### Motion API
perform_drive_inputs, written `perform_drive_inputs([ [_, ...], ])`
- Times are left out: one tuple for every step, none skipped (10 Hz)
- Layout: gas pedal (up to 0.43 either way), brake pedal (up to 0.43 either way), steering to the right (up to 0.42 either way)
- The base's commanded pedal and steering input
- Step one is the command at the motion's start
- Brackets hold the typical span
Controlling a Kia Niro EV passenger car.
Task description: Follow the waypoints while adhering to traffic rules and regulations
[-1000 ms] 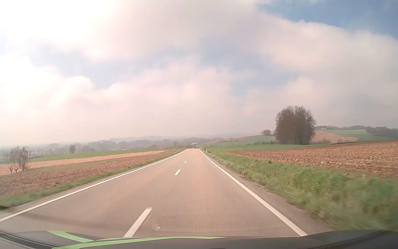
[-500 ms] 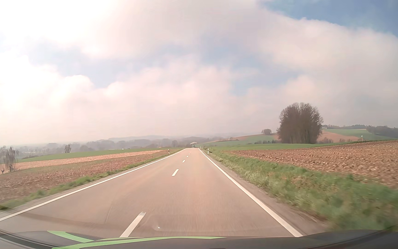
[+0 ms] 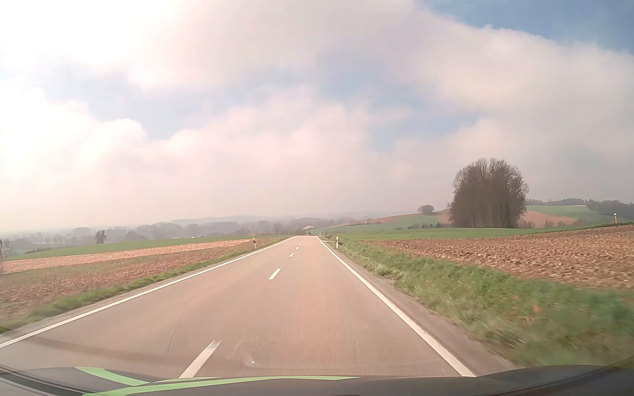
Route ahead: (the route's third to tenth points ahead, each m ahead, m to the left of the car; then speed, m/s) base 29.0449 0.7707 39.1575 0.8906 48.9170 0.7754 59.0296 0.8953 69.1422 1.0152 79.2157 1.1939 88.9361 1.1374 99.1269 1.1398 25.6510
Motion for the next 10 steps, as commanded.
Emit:
perform_drive_inputs([
  [0.150, 0.000, -0.004],
  [0.150, 0.000, -0.004],
  [0.150, 0.000, -0.004],
  [0.150, 0.000, -0.005],
  [0.150, 0.000, -0.005],
  [0.150, 0.000, -0.005],
  [0.150, 0.000, -0.006],
  [0.150, 0.000, -0.006],
  [0.150, 0.000, -0.006],
  [0.150, 0.000, -0.006],
])
